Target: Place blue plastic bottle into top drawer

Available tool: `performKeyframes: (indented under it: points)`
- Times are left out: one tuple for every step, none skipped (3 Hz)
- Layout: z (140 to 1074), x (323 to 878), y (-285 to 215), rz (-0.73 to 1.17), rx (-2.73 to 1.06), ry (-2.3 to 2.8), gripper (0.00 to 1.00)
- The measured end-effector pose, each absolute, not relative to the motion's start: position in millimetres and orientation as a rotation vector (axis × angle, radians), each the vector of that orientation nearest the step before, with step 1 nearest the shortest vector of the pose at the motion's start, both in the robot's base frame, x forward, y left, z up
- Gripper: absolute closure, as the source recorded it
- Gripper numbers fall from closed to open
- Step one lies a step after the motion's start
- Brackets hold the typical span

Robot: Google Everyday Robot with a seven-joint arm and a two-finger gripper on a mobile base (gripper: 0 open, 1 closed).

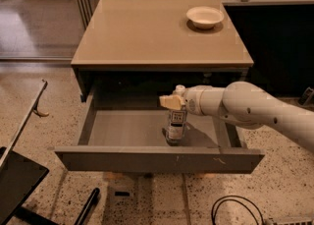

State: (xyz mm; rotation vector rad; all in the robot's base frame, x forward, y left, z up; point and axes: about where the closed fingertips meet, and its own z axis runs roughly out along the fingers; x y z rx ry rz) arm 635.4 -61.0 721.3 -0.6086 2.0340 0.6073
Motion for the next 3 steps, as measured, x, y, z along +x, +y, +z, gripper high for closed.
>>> performKeyframes:
  points:
    - [729.3, 652.8, -65.8, 0.512, -0.555, 1.948, 1.0]
    - [745.7, 664.1, -74.2, 0.433, -0.514, 1.862, 1.0]
    - [760.6, 667.0, -81.5, 0.378, -0.484, 1.801, 1.0]
